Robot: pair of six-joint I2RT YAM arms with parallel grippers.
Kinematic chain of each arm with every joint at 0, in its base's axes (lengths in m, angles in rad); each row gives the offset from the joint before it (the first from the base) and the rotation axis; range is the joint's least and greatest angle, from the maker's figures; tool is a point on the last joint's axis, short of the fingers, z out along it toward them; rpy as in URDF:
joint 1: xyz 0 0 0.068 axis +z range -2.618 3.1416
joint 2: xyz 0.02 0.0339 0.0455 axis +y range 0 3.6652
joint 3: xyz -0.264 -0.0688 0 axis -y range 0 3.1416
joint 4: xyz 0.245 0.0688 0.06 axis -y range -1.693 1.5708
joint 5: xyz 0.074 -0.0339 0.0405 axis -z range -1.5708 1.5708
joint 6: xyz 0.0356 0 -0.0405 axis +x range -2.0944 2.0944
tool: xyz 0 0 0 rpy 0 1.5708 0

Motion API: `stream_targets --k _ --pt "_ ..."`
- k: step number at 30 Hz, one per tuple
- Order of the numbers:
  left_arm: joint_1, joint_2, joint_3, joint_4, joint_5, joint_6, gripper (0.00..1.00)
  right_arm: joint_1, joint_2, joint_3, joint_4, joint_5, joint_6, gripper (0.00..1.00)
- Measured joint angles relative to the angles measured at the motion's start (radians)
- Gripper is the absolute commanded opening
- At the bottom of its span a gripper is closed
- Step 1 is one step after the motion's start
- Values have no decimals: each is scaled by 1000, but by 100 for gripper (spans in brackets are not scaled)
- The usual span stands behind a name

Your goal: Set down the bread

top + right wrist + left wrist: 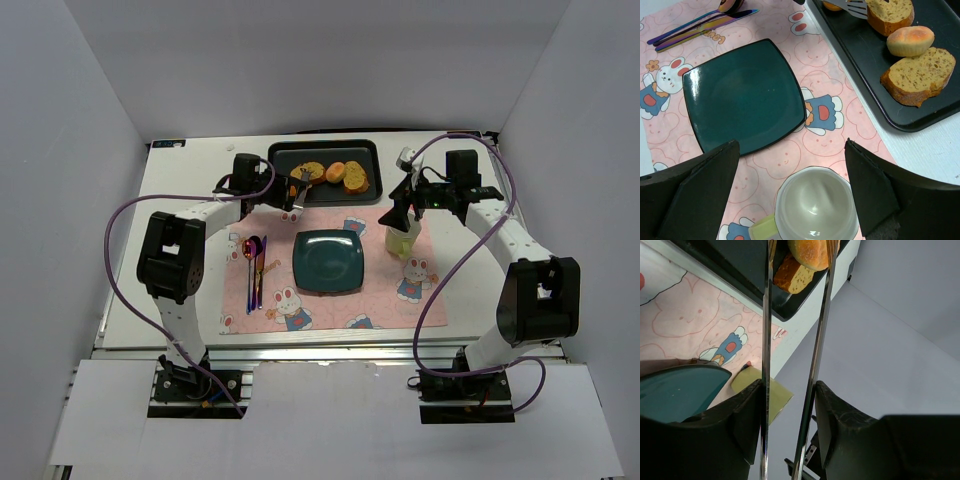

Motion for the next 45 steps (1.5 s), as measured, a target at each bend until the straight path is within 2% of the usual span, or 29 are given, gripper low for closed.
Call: stream_targets --k 14,29,45 --pt "0 -1 -2 24 0 -44 54 0 0 0 0 -3 0 89" --pt "0 -2 15 -39 0 -73 57 -6 0 0 0 -6 0 89" --pt "0 -3 23 -39 0 -79 57 -6 0 0 0 -6 0 89"
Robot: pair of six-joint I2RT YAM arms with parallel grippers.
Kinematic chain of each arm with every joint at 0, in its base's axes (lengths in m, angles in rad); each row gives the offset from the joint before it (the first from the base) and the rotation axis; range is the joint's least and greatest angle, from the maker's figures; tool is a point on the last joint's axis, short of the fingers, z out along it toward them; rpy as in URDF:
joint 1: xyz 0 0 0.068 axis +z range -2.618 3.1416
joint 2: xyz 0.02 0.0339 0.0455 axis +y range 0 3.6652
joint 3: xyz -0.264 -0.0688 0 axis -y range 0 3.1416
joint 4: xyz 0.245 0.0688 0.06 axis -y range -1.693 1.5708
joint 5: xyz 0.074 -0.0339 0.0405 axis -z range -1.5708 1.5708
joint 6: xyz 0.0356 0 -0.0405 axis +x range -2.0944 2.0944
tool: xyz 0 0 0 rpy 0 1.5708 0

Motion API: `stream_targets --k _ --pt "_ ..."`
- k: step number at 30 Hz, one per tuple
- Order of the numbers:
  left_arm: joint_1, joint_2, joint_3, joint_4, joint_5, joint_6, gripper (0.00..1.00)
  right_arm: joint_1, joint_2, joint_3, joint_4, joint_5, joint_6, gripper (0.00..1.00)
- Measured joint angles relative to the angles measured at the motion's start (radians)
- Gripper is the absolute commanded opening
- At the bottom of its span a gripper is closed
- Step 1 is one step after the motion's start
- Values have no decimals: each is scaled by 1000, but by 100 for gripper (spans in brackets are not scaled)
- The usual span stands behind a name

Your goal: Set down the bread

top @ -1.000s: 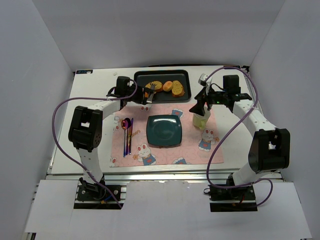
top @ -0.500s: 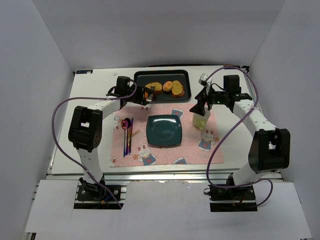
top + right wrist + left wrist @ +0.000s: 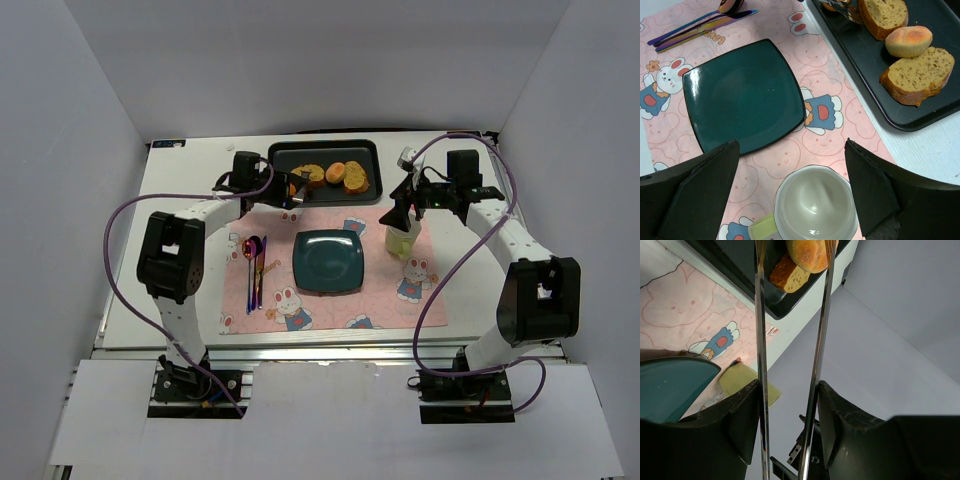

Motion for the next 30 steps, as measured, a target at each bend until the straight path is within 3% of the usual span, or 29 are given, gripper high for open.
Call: stream_targets --k 3,10,17,22,26,30 --pt "0 18 14 0 1 2 54 -2 0 0 0 0 0 89" --pt "0 55 25 2 9 3 38 -8 0 0 0 0 0 89" --pt "1 60 25 34 19 2 17 -12 -1 0 0 0 0 89" --pt "2 50 27 42 22 39 10 -13 -5 0 0 0 -1 90" --pt "2 -12 25 37 39 114 0 -13 -14 0 0 -2 -2 89" --pt "4 -180 -60 32 71 233 0 -13 -14 0 -3 -8 -3 89"
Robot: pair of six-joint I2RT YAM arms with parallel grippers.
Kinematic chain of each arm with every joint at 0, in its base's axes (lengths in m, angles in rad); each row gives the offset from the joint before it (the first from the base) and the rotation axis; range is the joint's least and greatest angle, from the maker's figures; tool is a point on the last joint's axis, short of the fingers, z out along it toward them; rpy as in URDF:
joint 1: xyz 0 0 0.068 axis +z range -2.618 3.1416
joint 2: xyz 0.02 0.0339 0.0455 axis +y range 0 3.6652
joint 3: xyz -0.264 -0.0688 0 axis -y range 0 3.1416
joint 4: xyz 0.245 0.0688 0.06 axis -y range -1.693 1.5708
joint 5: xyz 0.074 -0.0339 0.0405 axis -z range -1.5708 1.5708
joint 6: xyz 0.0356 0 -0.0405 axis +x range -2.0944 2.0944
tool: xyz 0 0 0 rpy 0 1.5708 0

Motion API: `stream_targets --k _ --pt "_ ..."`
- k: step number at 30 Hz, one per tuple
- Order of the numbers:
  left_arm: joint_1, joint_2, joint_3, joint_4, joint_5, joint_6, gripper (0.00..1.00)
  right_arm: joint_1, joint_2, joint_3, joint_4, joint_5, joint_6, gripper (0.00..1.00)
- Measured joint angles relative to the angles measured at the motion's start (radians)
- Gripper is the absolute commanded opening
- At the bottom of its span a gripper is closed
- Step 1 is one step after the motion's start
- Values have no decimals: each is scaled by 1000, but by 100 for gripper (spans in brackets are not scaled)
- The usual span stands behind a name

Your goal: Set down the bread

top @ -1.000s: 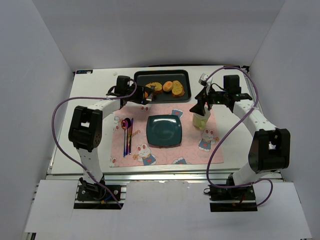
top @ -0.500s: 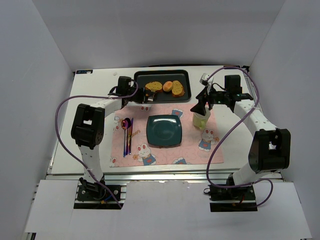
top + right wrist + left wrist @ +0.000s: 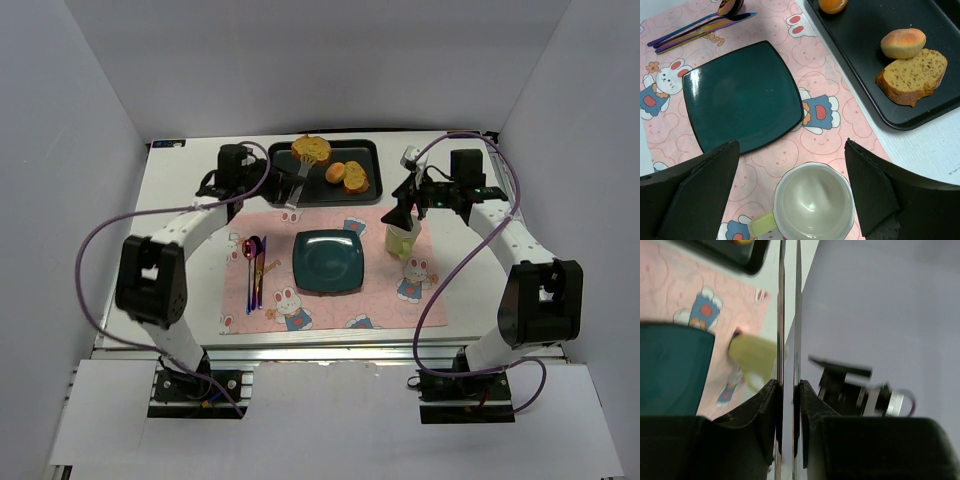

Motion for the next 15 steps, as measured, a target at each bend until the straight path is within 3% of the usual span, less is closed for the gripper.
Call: stream_targets --k 8,15 --pt "-2 -397 -248 -310 73 388 0 0 0 0 -11 -10 -18 89" --pt "-42 -619 -482 -502 144 443 1 0 1 9 -29 -26 -18 89"
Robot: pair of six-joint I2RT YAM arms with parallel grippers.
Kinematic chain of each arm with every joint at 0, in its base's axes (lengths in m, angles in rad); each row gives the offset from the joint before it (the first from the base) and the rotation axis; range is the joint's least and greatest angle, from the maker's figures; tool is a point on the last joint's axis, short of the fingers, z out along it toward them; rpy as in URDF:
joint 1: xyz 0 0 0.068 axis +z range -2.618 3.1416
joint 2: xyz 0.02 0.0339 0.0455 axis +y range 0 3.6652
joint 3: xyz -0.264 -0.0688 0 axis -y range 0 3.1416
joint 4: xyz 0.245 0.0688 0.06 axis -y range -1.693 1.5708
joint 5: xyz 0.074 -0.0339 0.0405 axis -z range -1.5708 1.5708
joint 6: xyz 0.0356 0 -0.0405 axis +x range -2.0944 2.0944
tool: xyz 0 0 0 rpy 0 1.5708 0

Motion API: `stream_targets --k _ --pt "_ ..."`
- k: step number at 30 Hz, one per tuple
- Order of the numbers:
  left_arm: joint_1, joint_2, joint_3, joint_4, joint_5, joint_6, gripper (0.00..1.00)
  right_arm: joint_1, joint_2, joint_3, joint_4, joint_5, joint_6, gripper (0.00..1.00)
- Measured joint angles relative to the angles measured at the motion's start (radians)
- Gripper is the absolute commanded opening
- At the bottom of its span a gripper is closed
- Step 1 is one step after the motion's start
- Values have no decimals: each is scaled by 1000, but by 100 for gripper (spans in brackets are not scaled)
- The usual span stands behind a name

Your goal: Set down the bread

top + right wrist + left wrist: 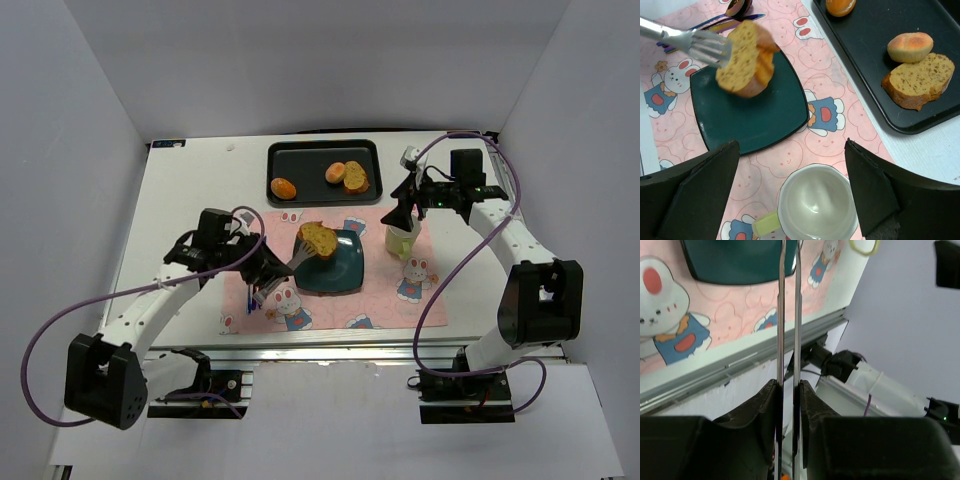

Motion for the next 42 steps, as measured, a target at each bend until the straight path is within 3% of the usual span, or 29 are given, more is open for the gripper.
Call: stream_targets --k 3,6,10,11,17,24,29,33,38,40,42 --pt "-22 -13 -19 -9 18 0 5 0 1 8 -1 -5 1 89" --pt "-40 3 -23 -8 25 4 16 0 1 9 -2 -11 2 89" --pt "-68 60 -23 -6 29 25 40 0 1 9 -3 -11 2 89" --pt "-74 79 -23 -7 27 35 42 0 1 8 -3 -11 2 89" --pt "-90 127 -21 -10 16 56 53 0 -13 -6 -2 -11 3 89" --pt "-90 127 44 -47 -2 85 53 0 -28 -10 -6 -11 3 89" --pt "-81 128 129 -135 -44 127 45 0 -28 -10 -6 -11 3 89" --pt "-7 108 183 -202 -71 162 36 0 -29 -10 -6 -12 3 89" --pt "75 81 193 -293 -148 211 8 0 -29 -10 -6 -16 1 89" --pt "100 93 218 -363 -225 251 0 0 -29 -10 -6 -16 0 89" --pt "122 113 266 -415 -351 295 0 0 -29 -10 -6 -19 -1 89"
